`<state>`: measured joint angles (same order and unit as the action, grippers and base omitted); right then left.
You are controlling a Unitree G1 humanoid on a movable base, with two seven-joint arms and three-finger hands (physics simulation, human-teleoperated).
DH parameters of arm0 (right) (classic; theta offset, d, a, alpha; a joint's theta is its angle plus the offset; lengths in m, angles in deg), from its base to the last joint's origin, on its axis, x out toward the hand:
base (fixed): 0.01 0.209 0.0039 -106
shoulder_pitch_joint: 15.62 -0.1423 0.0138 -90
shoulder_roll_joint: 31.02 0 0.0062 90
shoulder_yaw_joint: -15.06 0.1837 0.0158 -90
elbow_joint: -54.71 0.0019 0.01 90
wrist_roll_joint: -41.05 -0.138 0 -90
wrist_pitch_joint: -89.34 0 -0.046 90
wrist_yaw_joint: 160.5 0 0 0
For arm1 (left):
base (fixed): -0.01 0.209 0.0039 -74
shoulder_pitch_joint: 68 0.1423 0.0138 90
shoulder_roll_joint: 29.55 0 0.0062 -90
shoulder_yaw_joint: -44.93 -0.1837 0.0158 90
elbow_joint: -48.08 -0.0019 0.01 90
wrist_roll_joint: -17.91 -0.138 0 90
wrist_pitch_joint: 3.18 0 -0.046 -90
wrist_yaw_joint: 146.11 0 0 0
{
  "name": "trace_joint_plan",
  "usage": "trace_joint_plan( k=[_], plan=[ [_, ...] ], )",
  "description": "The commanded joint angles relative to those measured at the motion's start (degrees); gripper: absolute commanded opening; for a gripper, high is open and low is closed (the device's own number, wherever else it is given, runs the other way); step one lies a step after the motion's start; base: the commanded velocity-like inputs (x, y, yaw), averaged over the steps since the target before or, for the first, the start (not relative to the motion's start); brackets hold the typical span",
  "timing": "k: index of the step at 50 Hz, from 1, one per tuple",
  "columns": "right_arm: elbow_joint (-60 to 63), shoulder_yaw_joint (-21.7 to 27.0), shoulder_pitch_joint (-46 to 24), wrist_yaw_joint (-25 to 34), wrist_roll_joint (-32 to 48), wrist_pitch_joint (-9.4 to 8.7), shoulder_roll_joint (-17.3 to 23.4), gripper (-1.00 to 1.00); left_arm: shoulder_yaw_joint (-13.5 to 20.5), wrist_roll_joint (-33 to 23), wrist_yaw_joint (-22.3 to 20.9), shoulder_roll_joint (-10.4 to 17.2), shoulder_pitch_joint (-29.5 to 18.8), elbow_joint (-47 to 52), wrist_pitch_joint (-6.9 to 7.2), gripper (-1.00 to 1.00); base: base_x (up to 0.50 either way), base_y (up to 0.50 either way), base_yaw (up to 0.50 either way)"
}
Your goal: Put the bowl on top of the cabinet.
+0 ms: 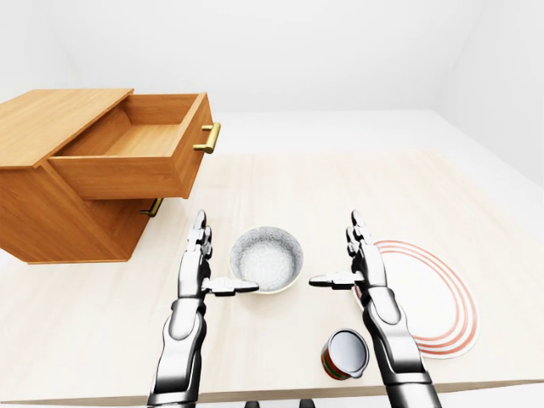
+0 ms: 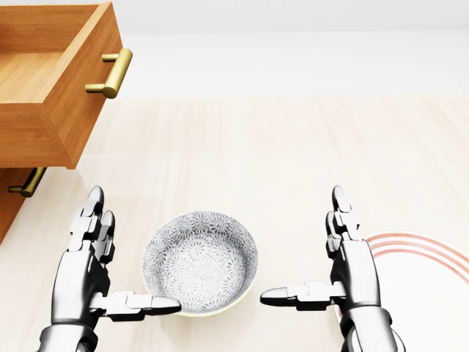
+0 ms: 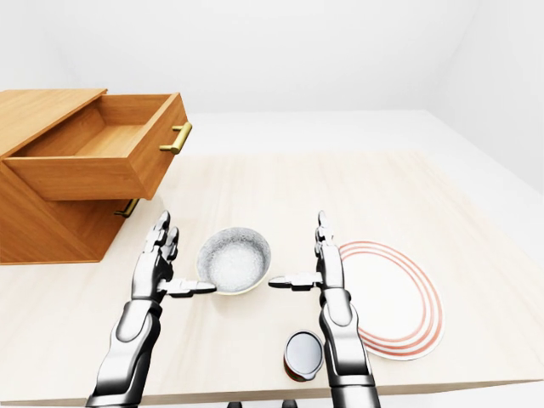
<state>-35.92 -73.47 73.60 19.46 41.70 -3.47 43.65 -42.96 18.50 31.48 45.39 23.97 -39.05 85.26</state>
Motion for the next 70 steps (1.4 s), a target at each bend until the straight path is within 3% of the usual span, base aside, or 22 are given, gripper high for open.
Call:
trace_joint_plan(
  k=[1, 3, 4, 6, 10, 16, 18, 22, 30, 32, 35, 37, 39, 43, 44, 50, 51, 58, 59, 61, 70],
  plan=[
    [0.84, 0.3, 0.58, -0.67, -0.5, 0.43, 0.01, 1.0, -0.47, -0.69, -0.18, -0.11, 1.17, 0.95, -0.97, 1.0, 0.0, 0.0, 0.0],
    [0.98, 0.18, 0.68, -0.6, -0.48, 0.51, 0.0, 1.0, -0.68, -1.52, -0.07, 0.01, 1.29, 1.13, -1.3, 1.0, 0.0, 0.0, 0.0],
    [0.95, 0.1, 0.7, -0.43, -0.52, 0.62, 0.01, 1.0, -0.77, -2.68, 0.67, -0.02, 1.32, 0.95, -2.83, 1.0, 0.0, 0.0, 0.0],
    [1.09, 0.04, 0.78, -0.32, -0.55, 0.59, -0.01, 1.0, -0.95, -3.84, 1.19, 0.0, 1.28, 1.6, -3.43, 1.0, 0.0, 0.0, 0.0],
    [1.25, 0.15, 0.77, -0.34, -0.64, 0.46, 0.01, 1.0, -1.77, -5.99, 1.56, -0.11, 2.17, 3.61, -3.44, 1.0, 0.0, 0.0, 0.0],
    [0.76, 0.4, 0.55, -0.44, -0.81, 0.67, 0.07, 1.0, -3.75, -14.56, 6.62, -0.32, 4.7, 3.27, -3.44, 1.0, 0.0, 0.0, 0.0],
    [0.95, 0.33, 0.64, -0.49, -0.76, 0.63, 0.05, 1.0, -4.24, -20.17, 10.99, -0.15, 5.34, 1.28, -3.44, 1.0, 0.0, 0.0, 0.0],
    [0.26, 0.36, 0.27, -0.5, -0.76, 0.86, 0.08, 1.0, -4.4, -25.9, 16.92, 0.16, 6.49, 0.27, -3.44, 1.0, 0.0, 0.0, 0.0],
    [-0.31, 0.26, -0.01, -0.55, -0.63, 0.98, 0.09, 1.0, -4.84, -35.27, 24.43, 0.3, 6.75, -3.54, -3.44, 1.0, 0.0, 0.0, 0.0],
    [-0.32, 0.25, -0.01, -0.55, -0.63, 0.98, 0.09, 1.0, -4.84, -35.36, 24.54, 0.31, 6.74, -3.59, -3.44, 1.0, 0.0, 0.0, 0.0],
    [-0.63, 0.27, -0.09, -0.54, -0.64, 1.12, 0.09, 1.0, -5.1, -45.59, 32.4, 0.66, 7.16, -4.76, -3.44, 1.0, 0.0, 0.0, 0.0],
    [-0.59, 0.21, -0.06, -0.57, -0.59, 1.13, 0.07, 1.0, -5.37, -47.83, 32.4, 0.91, 7.11, -5.07, -3.44, 1.0, 0.0, 0.0, 0.0],
    [-0.83, 0.11, -0.16, -0.58, -0.48, 1.21, 0.05, 1.0, -5.89, -53.86, 32.4, 1.34, 6.99, -5.11, -3.44, 1.0, 0.0, 0.0, 0.0],
    [-0.99, 0.08, -0.19, -0.56, -0.44, 1.29, 0.05, 1.0, -6.26, -57.35, 32.4, 1.6, 5.98, -5.62, -3.44, 1.0, 0.0, 0.0, 0.0],
    [-1.19, 0.1, -0.25, -0.52, -0.48, 1.41, 0.05, 1.0, -6.84, -61.76, 32.4, 2.13, 5.69, -6.45, -3.44, 1.0, 0.0, 0.0, 0.0],
    [-2.06, -0.12, -0.67, -0.57, -0.35, 1.66, -0.07, 1.0, -9.75, -68.13, 32.4, 3.09, 3.91, -11.56, -3.44, 1.0, 0.0, 0.0, 0.0],
    [-2.26, -0.27, -0.76, -0.61, -0.24, 1.73, -0.13, 1.0, -10.68, -72.42, 32.4, 3.55, 3.34, -12.16, -3.44, 1.0, 0.0, 0.0, 0.0],
    [-2.82, -0.4, -1.02, -0.41, -0.29, 1.87, -0.13, 1.0, -13.08, -73.83, 32.4, 4.06, 2.83, -12.84, -3.44, 1.0, 0.0, 0.0, 0.0],
    [-4.24, -0.63, -1.55, -0.47, -0.01, 2.46, -0.23, 1.0, -14.47, -78.08, 32.4, 4.16, 2.53, -12.48, -3.44, 1.0, 0.0, 0.0, 0.0],
    [-4.05, -0.77, -1.45, -0.45, 0.1, 2.4, -0.24, 1.0, -15.8, -79.62, 32.4, 4.3, 2.5, -12.82, -3.44, 1.0, 0.0, 0.0, 0.0],
    [-4.29, -0.64, -1.56, -0.35, 0.03, 2.53, -0.18, 1.0, -17.99, -81.42, 32.4, 4.3, 0.56, -16.73, -3.44, 1.0, 0.0, 0.0, 0.0]
  ],
)
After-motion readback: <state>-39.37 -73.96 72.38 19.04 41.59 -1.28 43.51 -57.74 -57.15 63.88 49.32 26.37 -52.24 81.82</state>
